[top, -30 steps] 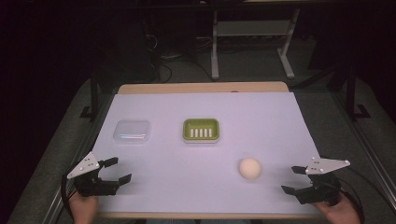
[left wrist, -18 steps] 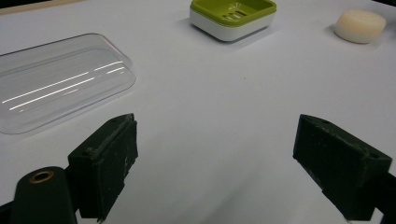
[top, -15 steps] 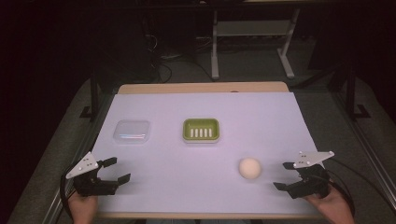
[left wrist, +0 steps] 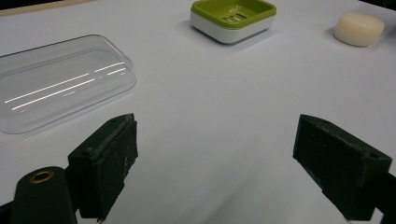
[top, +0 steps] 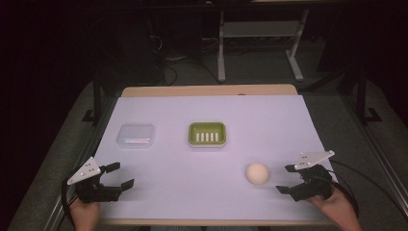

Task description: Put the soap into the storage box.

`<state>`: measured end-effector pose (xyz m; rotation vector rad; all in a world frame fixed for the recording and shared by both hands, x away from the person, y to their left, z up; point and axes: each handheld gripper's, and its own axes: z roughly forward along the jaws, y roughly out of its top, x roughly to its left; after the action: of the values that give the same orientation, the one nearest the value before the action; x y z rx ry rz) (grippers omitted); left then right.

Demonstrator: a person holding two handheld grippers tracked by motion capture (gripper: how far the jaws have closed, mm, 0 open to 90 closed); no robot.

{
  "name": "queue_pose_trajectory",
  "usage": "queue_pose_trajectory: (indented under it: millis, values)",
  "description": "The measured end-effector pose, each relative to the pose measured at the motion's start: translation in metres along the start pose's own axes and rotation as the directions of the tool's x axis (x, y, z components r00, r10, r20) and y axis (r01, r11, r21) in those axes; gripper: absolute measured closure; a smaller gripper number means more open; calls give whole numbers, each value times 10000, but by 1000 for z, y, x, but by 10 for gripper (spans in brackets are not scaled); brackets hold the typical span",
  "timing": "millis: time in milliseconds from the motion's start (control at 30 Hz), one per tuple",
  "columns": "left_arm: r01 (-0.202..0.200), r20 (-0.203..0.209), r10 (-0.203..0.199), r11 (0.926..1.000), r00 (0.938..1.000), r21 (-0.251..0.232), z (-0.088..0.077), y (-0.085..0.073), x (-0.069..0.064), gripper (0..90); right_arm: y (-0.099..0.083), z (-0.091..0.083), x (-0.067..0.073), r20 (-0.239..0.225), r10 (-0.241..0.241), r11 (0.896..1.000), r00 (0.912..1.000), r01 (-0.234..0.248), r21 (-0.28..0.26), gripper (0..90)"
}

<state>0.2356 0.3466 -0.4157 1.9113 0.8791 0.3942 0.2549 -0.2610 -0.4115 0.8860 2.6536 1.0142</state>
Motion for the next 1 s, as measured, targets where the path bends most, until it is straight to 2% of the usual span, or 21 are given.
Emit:
queue_pose_trajectory:
  millis: [500,633,667,767,1000]
  values:
    - [-8,-2,8,10000,10000,25,0,0,1,133,20,12,2,-205,-446,9989,9988,449,113,198]
    - [5,-11,-5,10000,10000,-32,0,0,1,133,28,18,2,-437,-488,9987,9978,494,122,193]
    - [1,-7,-1,10000,10000,-33,0,0,1,133,31,19,3,-510,-413,9990,9978,423,175,194]
    - [-21,4,21,10000,10000,-16,0,0,1,133,36,23,4,-540,-591,9976,9968,609,319,193]
    - [-23,7,23,10000,10000,-6,0,0,1,132,45,33,4,-430,-803,9943,9958,830,663,176]
